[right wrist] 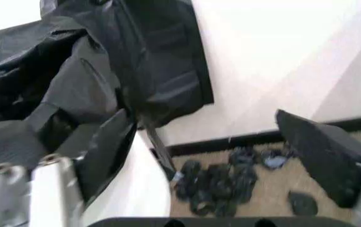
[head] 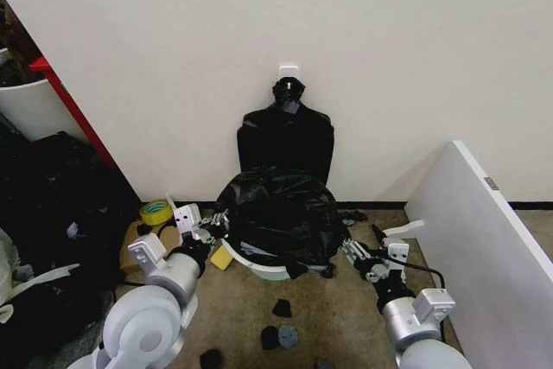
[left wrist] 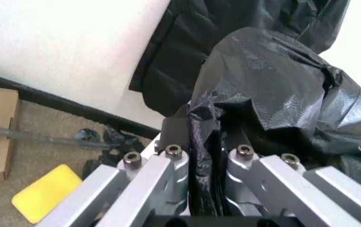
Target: Place the garbage bag over the trash bin.
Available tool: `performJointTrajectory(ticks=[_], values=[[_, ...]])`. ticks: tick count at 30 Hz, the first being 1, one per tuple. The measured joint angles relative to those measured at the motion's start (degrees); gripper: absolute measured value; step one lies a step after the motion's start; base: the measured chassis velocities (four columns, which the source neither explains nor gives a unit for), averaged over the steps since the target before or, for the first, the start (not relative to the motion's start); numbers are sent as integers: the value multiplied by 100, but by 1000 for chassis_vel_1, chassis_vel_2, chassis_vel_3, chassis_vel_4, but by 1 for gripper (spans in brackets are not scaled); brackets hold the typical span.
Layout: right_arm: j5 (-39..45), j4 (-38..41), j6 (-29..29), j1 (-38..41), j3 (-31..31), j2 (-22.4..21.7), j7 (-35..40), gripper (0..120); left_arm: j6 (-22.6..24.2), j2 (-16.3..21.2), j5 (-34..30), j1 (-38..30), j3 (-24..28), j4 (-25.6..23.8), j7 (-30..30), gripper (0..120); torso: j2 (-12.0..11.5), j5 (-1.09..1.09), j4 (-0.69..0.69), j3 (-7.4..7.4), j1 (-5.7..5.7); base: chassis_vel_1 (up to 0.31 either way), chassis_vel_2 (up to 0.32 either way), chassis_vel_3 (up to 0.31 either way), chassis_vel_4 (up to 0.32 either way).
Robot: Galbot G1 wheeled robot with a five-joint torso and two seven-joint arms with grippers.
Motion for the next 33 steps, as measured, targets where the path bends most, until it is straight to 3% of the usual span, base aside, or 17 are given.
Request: performJointTrajectory(ticks=[2, 11, 15, 20, 26, 30, 33], values=[[178, 113, -87, -133, 87, -17, -58, 98, 0, 4, -2, -19, -26, 33, 0, 5, 0, -1, -1, 0, 0, 0, 0, 0, 0], [205, 444, 55, -408, 242, 6, 2, 100, 0, 21, -115, -147, -110, 205, -12, 5, 0, 0, 0, 0, 0, 0, 0, 0, 0], [-329, 695, 275, -778, 235, -32, -439, 100, -1, 41, -158, -194, -111, 240, -19, 5, 0, 1, -1, 0, 0, 0, 0, 0, 0], [-1643, 803, 839, -1402, -32, -193, -1832, 100, 2, 78, -173, -211, -108, 256, -17, 5, 0, -1, -2, 0, 0, 0, 0, 0, 0], [-2445, 618, 1144, -1326, -395, -324, -2561, 100, 41, 96, -173, -206, -86, 221, -15, 5, 0, 1, 0, 0, 0, 0, 0, 0, 0], [-2638, 538, 1162, -1197, -519, -351, -2666, 100, 58, 101, -169, -192, -68, 204, -14, 5, 0, 0, -1, 0, 0, 0, 0, 0, 0], [-3032, 322, 1133, -807, -881, -403, -2723, 90, 105, 88, -143, -161, -34, 152, -15, 5, 0, 0, 0, 0, 0, 0, 0, 0, 0]])
